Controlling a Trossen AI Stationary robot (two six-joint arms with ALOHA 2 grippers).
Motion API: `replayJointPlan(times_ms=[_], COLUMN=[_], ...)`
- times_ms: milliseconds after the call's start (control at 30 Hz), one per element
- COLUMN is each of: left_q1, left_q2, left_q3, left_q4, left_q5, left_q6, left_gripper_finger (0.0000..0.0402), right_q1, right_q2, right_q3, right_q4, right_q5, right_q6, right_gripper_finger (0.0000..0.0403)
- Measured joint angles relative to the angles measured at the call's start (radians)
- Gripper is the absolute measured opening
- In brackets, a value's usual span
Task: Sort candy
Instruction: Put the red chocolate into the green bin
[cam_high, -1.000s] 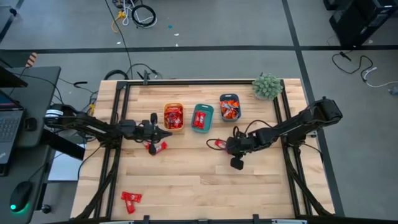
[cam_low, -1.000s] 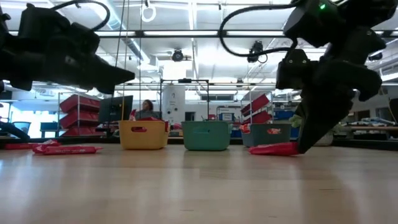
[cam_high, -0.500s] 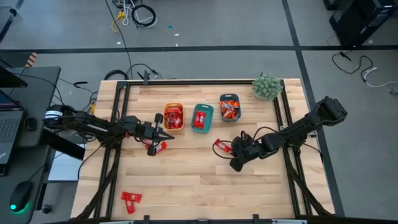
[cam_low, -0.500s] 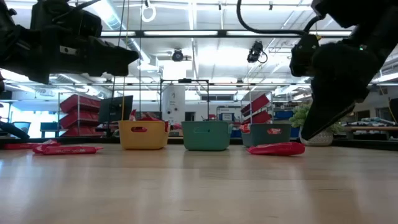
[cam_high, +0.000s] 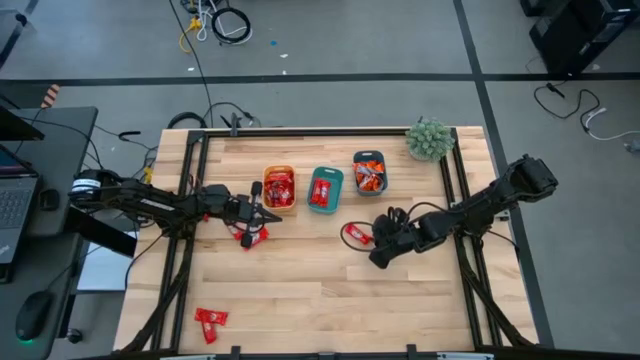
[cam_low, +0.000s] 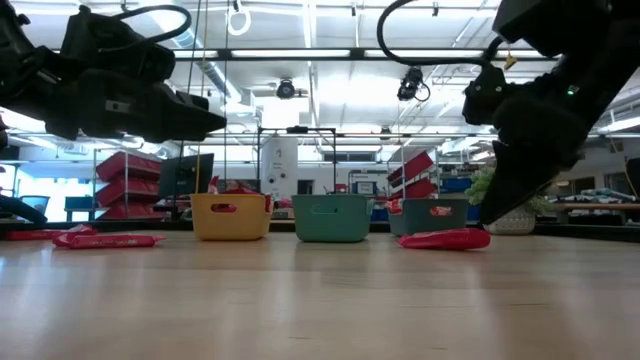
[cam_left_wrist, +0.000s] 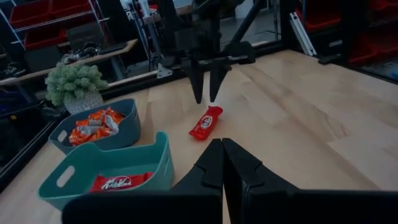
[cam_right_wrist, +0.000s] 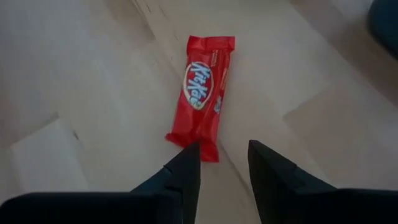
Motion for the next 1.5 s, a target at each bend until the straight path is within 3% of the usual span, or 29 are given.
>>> replayJointPlan(times_ms=[267,600,700,867,933,1300,1500], left_q1=[0.0,0.0,0.0,0.0,0.0,0.0,0.0], left_q2=[0.023,0.036,0.036,0.036,0.036,0.036,0.036], left_q3=[0.0,0.0,0.0,0.0,0.0,0.0,0.0], left_q4=[0.009,0.013,0.013,0.013,0.012,0.012,0.012], left_q5=[-0.004,-0.011,-0.011,-0.012,-0.012,-0.012,-0.013], left_q6=[0.003,0.027,0.027,0.027,0.027,0.027,0.027], left_gripper_finger=[0.0,0.0,0.0,0.0,0.0,0.0,0.0], right_q1=[-0.048,-0.071,-0.071,-0.07,-0.067,-0.048,-0.048], right_q2=[0.0,0.001,0.001,0.001,0.001,-0.001,-0.001], right_q3=[0.0,-0.093,-0.109,-0.109,-0.109,0.022,0.066], right_q4=[0.008,0.147,0.157,0.2,0.244,0.259,0.183], right_q5=[-0.061,-0.105,-0.106,-0.107,-0.117,-0.132,-0.103], right_q6=[-0.066,-0.075,-0.069,-0.109,-0.138,-0.247,-0.127], right_gripper_finger=[0.0126,0.0133,0.0113,0.0023,0.0009,0.0,0.003])
